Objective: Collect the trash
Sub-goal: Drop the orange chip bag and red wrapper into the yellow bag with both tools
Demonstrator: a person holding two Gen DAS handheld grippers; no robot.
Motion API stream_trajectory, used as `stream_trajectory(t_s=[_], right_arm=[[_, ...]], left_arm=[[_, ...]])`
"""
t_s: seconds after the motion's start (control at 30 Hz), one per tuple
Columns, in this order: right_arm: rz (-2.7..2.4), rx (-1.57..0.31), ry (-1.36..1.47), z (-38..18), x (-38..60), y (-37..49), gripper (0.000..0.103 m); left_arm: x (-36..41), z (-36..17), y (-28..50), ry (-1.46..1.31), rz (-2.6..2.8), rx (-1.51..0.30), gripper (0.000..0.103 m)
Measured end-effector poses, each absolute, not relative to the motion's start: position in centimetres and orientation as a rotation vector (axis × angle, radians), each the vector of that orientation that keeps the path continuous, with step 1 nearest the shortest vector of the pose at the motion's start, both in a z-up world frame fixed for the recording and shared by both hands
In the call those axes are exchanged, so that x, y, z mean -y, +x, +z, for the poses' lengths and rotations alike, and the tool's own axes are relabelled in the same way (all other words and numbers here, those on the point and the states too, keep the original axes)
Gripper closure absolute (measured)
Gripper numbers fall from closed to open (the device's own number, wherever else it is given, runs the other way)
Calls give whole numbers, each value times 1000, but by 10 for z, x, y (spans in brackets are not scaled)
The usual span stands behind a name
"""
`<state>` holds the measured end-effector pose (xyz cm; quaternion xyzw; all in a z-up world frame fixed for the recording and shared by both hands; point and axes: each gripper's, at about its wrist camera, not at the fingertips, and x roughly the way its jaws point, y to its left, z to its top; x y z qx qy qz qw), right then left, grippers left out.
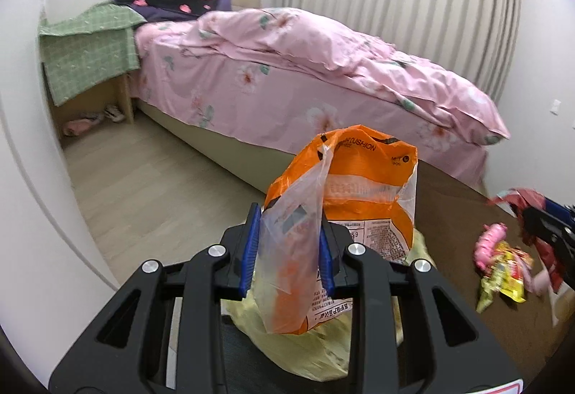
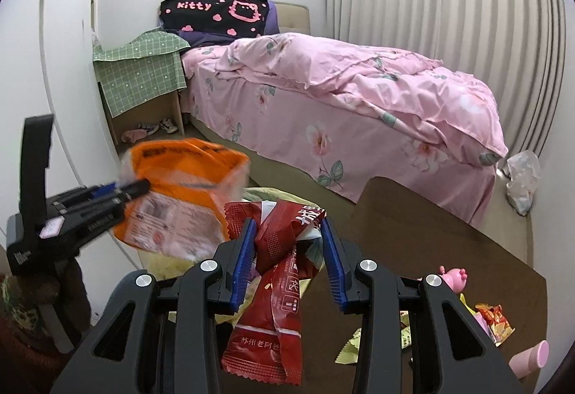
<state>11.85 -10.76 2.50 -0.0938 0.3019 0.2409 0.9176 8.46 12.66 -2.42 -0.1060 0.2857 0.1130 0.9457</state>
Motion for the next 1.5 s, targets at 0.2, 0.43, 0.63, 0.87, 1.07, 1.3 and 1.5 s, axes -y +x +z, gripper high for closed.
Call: stream_trajectory(t_s=[0.2, 0.43, 0.63, 0.87, 1.07, 1.3, 1.5], right_arm=[[489, -653, -145, 12, 124, 130, 68], [529, -692, -170, -5, 114, 167, 68], [619, -778, -181, -26, 87, 209, 68], [715, -904, -187, -67, 39, 241, 68], [689, -974, -122, -87, 35, 259, 68], [688, -1023, -1, -91, 47, 264, 63], [657, -977, 47, -76, 66, 256, 53]], left_arm=[[-116, -46, 101, -62, 354, -640, 76], [-90, -102, 145, -52, 172, -836, 76], [-89, -130, 160, -82, 121, -929, 76], [-111, -127, 156, -165, 176, -902, 78], [-111, -125, 156, -205, 148, -900, 78], [-120, -117, 152, -358, 47, -847, 58], [-124, -105, 140, -408, 53, -799, 39]])
